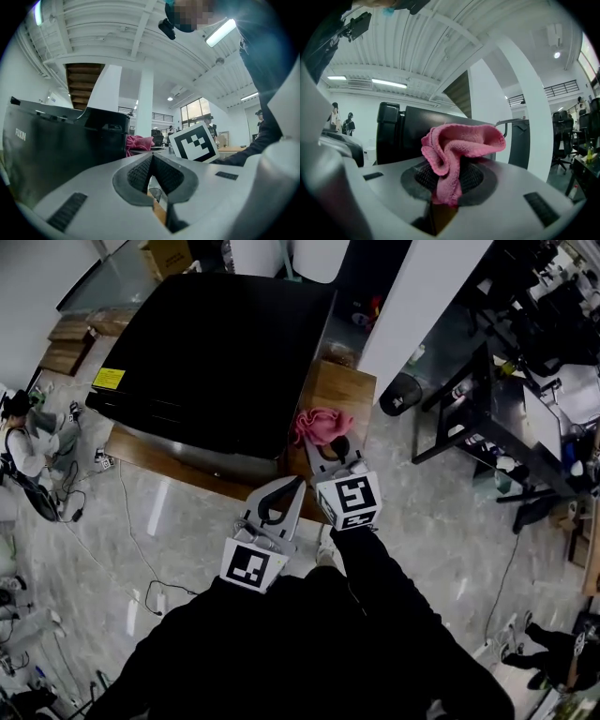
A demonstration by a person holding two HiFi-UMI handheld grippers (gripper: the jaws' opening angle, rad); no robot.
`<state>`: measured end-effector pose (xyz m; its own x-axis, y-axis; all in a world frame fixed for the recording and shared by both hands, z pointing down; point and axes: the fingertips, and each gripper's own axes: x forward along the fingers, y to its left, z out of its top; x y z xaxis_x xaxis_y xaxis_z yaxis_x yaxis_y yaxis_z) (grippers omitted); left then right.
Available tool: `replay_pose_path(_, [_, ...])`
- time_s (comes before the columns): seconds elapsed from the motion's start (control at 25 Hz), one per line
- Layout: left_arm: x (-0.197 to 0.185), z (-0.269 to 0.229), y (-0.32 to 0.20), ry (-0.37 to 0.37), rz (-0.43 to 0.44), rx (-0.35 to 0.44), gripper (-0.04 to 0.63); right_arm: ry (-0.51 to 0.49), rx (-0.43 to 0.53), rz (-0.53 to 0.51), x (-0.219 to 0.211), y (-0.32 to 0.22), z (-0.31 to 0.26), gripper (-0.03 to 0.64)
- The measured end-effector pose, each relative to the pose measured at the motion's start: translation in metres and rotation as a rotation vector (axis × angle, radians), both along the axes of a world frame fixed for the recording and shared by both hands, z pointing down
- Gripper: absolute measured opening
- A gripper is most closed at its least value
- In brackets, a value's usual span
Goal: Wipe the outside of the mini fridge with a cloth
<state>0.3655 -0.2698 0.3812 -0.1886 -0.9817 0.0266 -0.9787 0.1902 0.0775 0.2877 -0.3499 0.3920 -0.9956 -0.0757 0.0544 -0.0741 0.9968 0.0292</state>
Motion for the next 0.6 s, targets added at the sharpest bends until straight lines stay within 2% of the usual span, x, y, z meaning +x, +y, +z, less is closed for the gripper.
replay_pose_path(0.12, [-0.003,-0.001,-0.019,0.003,-0.050,0.001,0.005,-0.001,-0.004,-0.055,-0.011,-0.015,0.002,0.083])
replay_pose_path(0.28, [-0.002,0.002,-0.045,-0.031,-0.115,-0.011,0.005,-0.003,0.001,-0.130,-0.023,-0.033,0.009,0.083])
replay_pose_path(0.6, [-0.025,0.007,-0.096,-0.039,-0.249,-0.007,0.005,-0.013,0.007,-0.232,-0.059,-0.083,0.019,0.083])
